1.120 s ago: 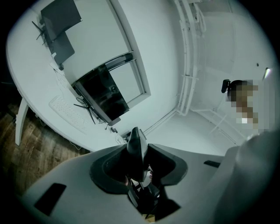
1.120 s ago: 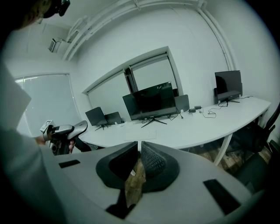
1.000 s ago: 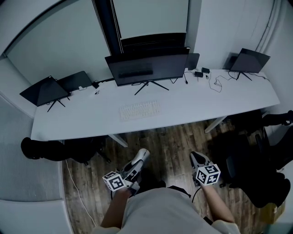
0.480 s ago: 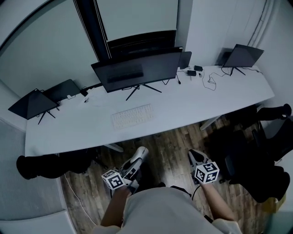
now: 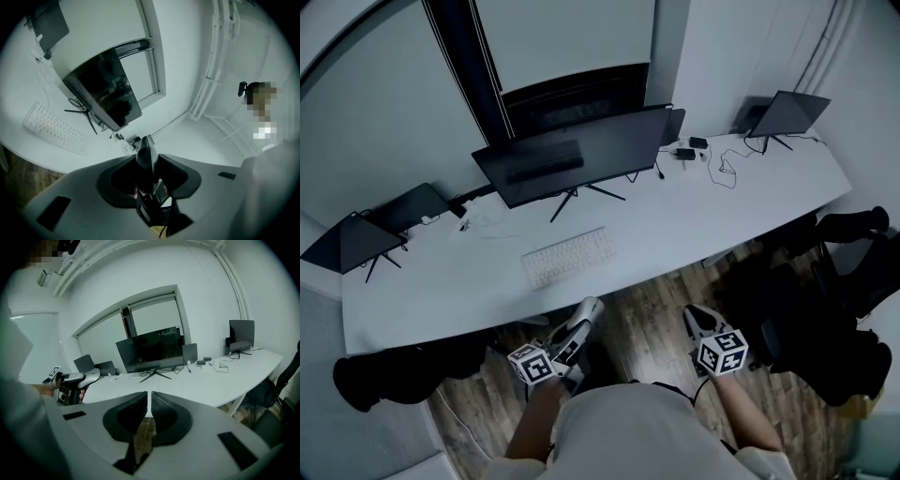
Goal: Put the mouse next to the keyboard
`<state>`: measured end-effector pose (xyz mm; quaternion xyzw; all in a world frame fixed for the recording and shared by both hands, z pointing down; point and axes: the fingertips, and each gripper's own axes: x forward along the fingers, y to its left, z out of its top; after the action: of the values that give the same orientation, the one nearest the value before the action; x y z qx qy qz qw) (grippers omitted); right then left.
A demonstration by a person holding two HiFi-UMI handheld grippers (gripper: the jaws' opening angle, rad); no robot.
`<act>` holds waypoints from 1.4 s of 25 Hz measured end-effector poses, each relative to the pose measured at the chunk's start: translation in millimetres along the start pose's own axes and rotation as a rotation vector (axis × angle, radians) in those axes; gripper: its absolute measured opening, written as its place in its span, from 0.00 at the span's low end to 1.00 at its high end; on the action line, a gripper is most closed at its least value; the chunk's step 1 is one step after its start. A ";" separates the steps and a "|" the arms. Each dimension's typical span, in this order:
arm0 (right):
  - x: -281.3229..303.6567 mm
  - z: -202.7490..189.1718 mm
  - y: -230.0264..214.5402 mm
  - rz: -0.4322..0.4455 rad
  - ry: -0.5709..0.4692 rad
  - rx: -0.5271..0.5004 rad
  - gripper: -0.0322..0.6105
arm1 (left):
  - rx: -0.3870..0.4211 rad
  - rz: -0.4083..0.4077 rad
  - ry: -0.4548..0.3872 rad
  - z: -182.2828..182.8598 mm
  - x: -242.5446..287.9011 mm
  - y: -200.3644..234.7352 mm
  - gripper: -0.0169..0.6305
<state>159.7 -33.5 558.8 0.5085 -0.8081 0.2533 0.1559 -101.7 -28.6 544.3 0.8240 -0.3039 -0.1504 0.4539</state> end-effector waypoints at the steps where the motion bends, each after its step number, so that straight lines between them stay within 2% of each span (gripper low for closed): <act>1: 2.9 2.7 0.2 -0.009 0.001 0.001 0.12 | -0.003 -0.004 0.005 4.4 2.1 3.2 0.25; 7: 24.8 14.1 3.6 -0.055 0.013 0.000 0.12 | -0.019 -0.027 0.045 29.9 12.2 20.1 0.25; 17: 56.3 30.0 16.8 -0.087 0.007 -0.010 0.12 | 0.003 -0.059 0.090 64.3 16.4 49.7 0.25; 26: 70.3 30.1 21.6 -0.093 0.018 -0.015 0.12 | -0.013 -0.060 0.099 66.4 20.3 59.2 0.25; 35: 83.7 28.5 9.9 -0.060 0.032 -0.020 0.12 | -0.014 -0.037 0.098 59.6 35.3 63.2 0.25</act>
<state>114.5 -108.3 575.5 0.5267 -0.7924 0.2485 0.1815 -128.8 -115.7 566.1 0.8328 -0.2648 -0.1202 0.4710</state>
